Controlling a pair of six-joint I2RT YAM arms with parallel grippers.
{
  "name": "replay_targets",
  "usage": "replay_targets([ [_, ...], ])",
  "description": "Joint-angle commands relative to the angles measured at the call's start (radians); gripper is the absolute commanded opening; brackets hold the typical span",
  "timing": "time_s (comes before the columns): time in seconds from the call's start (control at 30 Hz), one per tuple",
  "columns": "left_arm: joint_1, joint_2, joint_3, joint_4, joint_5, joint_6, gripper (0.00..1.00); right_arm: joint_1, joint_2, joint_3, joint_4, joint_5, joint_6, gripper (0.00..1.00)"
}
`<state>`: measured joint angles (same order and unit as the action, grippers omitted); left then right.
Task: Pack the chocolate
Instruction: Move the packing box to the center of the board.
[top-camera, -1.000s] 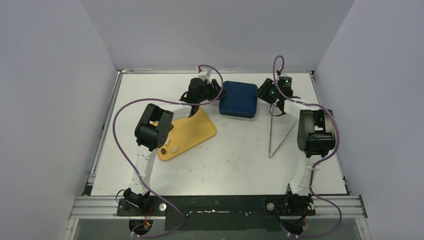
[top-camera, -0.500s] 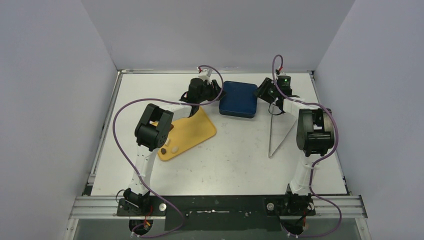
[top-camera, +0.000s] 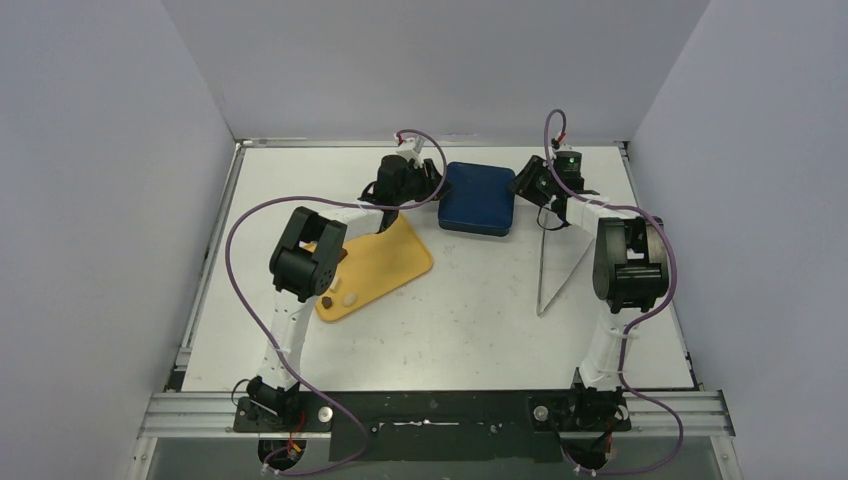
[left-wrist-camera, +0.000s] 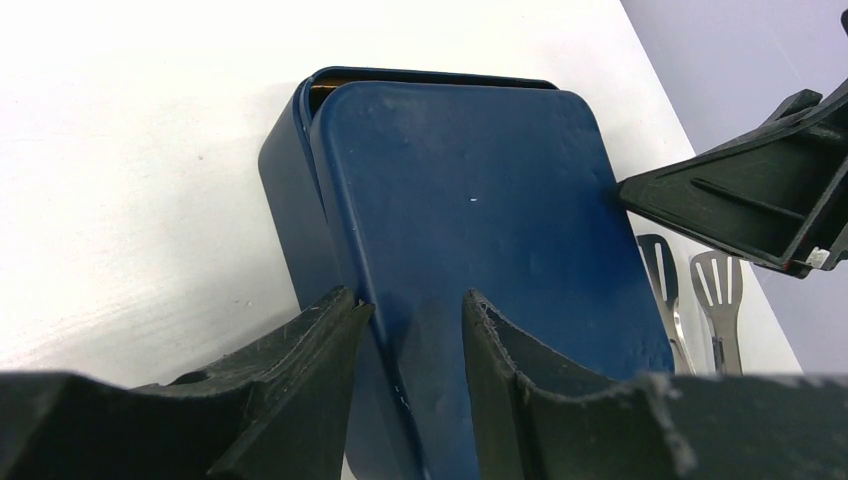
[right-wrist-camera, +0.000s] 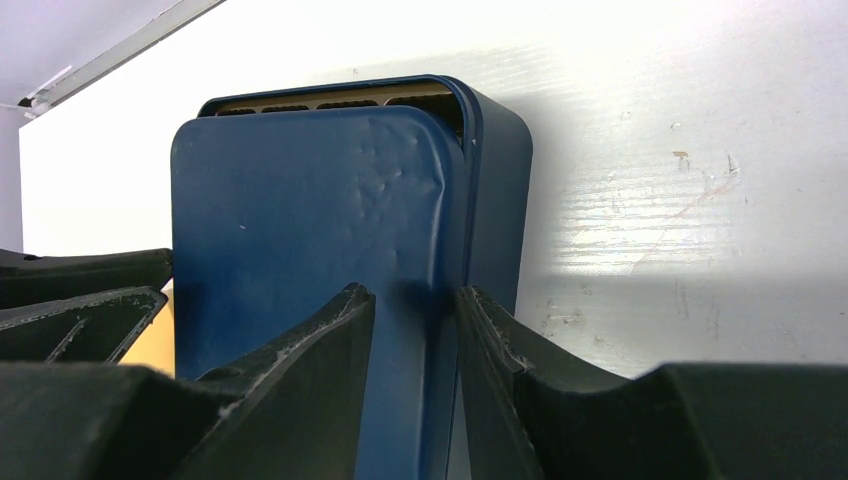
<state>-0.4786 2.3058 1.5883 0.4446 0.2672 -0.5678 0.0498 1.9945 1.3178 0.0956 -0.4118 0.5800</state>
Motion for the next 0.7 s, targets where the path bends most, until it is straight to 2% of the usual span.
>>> replay_targets([
  [0.0, -0.003, 0.017, 0.042, 0.014, 0.028, -0.01, 0.4, 0.017, 0.01, 0.031, 0.028, -0.008, -0.002, 0.37],
  [0.13, -0.003, 0.018, 0.041, 0.0, 0.023, -0.008, 0.4, 0.02, 0.019, 0.041, 0.004, 0.01, -0.006, 0.4],
  [0.43, -0.003, 0.029, 0.046, -0.012, 0.024, -0.009, 0.35, 0.025, 0.042, 0.058, -0.026, 0.005, -0.005, 0.37],
  [0.57, -0.003, 0.026, 0.058, -0.048, 0.006, 0.011, 0.36, 0.025, 0.046, 0.066, -0.052, 0.024, -0.014, 0.41],
  [0.67, -0.003, 0.029, 0.061, -0.046, 0.011, 0.008, 0.36, 0.024, 0.038, 0.054, -0.033, 0.023, -0.014, 0.38],
])
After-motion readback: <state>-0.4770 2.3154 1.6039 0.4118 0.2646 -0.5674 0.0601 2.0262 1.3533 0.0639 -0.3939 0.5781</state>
